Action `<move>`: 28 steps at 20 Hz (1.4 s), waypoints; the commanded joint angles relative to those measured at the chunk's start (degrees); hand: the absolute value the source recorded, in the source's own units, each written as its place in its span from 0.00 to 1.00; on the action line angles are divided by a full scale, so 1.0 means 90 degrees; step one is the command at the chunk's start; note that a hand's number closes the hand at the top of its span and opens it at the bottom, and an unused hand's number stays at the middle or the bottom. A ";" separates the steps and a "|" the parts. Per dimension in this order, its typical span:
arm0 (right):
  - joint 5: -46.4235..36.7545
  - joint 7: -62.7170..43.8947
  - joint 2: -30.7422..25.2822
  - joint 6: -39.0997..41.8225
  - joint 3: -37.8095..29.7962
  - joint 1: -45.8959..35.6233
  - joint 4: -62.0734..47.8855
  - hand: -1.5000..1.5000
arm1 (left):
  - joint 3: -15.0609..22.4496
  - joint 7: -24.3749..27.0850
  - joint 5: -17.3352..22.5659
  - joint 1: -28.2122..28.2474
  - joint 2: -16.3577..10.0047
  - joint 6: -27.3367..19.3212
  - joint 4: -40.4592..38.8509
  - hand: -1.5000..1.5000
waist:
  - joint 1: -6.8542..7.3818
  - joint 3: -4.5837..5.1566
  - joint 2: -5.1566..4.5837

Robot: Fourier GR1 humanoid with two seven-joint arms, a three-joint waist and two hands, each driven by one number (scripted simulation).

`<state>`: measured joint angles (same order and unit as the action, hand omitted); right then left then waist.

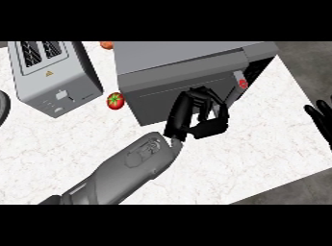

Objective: Pick up the milk, place it into the microwave and close the microwave

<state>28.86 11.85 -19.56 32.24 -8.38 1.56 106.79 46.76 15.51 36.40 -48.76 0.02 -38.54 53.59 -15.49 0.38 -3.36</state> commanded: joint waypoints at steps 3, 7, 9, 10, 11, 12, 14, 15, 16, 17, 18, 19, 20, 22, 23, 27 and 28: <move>0.0361 -0.0242 -0.0113 0.0023 0.0000 -0.0097 0.0103 0.00 | -0.0628 0.0511 0.0611 -0.0472 -0.0002 0.0007 -0.0311 1.00 | -0.0150 0.0005 -0.0089; 0.0518 -0.0416 -0.0303 0.0049 -0.0053 -0.0205 0.0196 0.00 | -0.0611 0.0761 0.0844 -0.0477 -0.0002 0.0008 -0.0413 1.00 | -0.0201 0.0006 -0.0091; 0.0609 -0.0462 -0.0357 0.0000 -0.0122 -0.0308 0.0223 0.00 | -0.0613 0.0871 0.0904 -0.0505 -0.0002 0.0049 -0.0503 1.00 | -0.0215 0.0005 -0.0121; 0.0618 -0.0452 -0.0379 0.0017 -0.0151 -0.0292 0.0212 0.00 | -0.0622 0.0941 0.0953 -0.0522 -0.0002 0.0071 -0.0518 1.00 | -0.0250 -0.0003 -0.0129; 0.0665 -0.0478 -0.0363 0.0006 -0.0134 -0.0270 0.0224 0.00 | -0.0657 0.0954 0.0989 -0.0562 -0.0002 0.0074 -0.0591 1.00 | -0.0246 -0.0008 -0.0129; 0.0741 -0.0528 -0.0407 0.0007 -0.0145 -0.0303 0.0290 0.00 | -0.0554 0.1090 0.1009 -0.0420 -0.0002 0.0124 -0.0632 1.00 | -0.0227 -0.0002 -0.0119; 0.0775 -0.0623 -0.0461 -0.0037 -0.0132 -0.0374 0.0350 0.00 | -0.0568 0.1153 0.1158 -0.0515 -0.0002 0.0121 -0.0584 1.00 | -0.0245 0.0002 -0.0106; 0.0860 -0.0602 -0.0456 -0.0007 -0.0160 -0.0364 0.0306 0.00 | -0.0592 0.1239 0.1177 -0.0498 -0.0002 0.0173 -0.0652 1.00 | -0.0237 -0.0007 -0.0138; 0.0810 -0.0625 -0.0474 -0.0042 -0.0157 -0.0430 0.0287 0.00 | -0.0517 0.1279 0.1185 -0.0492 -0.0002 0.0168 -0.0690 1.00 | -0.0240 -0.0009 -0.0178; 0.0943 -0.0641 -0.0561 0.0028 -0.0233 -0.0404 0.0309 0.00 | -0.0556 0.1331 0.1277 -0.0446 -0.0002 0.0186 -0.0678 1.00 | -0.0302 -0.0009 -0.0158; 0.0969 -0.0657 -0.0509 0.0000 -0.0186 -0.0364 0.0352 0.00 | -0.0612 0.1324 0.1308 -0.0519 -0.0002 0.0218 -0.0748 1.00 | -0.0300 -0.0013 -0.0151; 0.1022 -0.0700 -0.0534 -0.0036 -0.0206 -0.0440 0.0309 0.00 | -0.0557 0.1432 0.1304 -0.0555 -0.0002 0.0217 -0.0734 1.00 | -0.0235 -0.0014 -0.0146; 0.1035 -0.0696 -0.0602 -0.0031 -0.0275 -0.0503 0.0336 0.00 | -0.0545 0.1471 0.1358 -0.0490 -0.0002 0.0180 -0.0758 1.00 | -0.0284 -0.0011 -0.0170; 0.1111 -0.0726 -0.0567 -0.0036 -0.0237 -0.0471 0.0304 0.00 | -0.0568 0.1557 0.1438 -0.0552 -0.0002 0.0197 -0.0767 1.00 | -0.0291 -0.0020 -0.0181; 0.1141 -0.0778 -0.0638 -0.0023 -0.0257 -0.0469 0.0356 0.00 | -0.0556 0.1531 0.1475 -0.0609 -0.0002 0.0188 -0.0770 1.00 | -0.0370 -0.0018 -0.0163; 0.1313 -0.0859 -0.0703 -0.0106 -0.0338 -0.0591 0.0357 0.00 | -0.0545 0.1744 0.1606 -0.0536 -0.0002 0.0236 -0.0854 1.00 | -0.0285 -0.0011 -0.0184; 0.1347 -0.0865 -0.0740 -0.0034 -0.0335 -0.0558 0.0354 0.00 | -0.0544 0.1760 0.1638 -0.0579 -0.0002 0.0307 -0.0871 1.00 | -0.0298 -0.0020 -0.0182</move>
<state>39.72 4.72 -25.43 31.79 -10.99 -3.08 109.86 45.61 31.45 49.52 -49.48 0.04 -37.32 50.97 -17.82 0.14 -4.28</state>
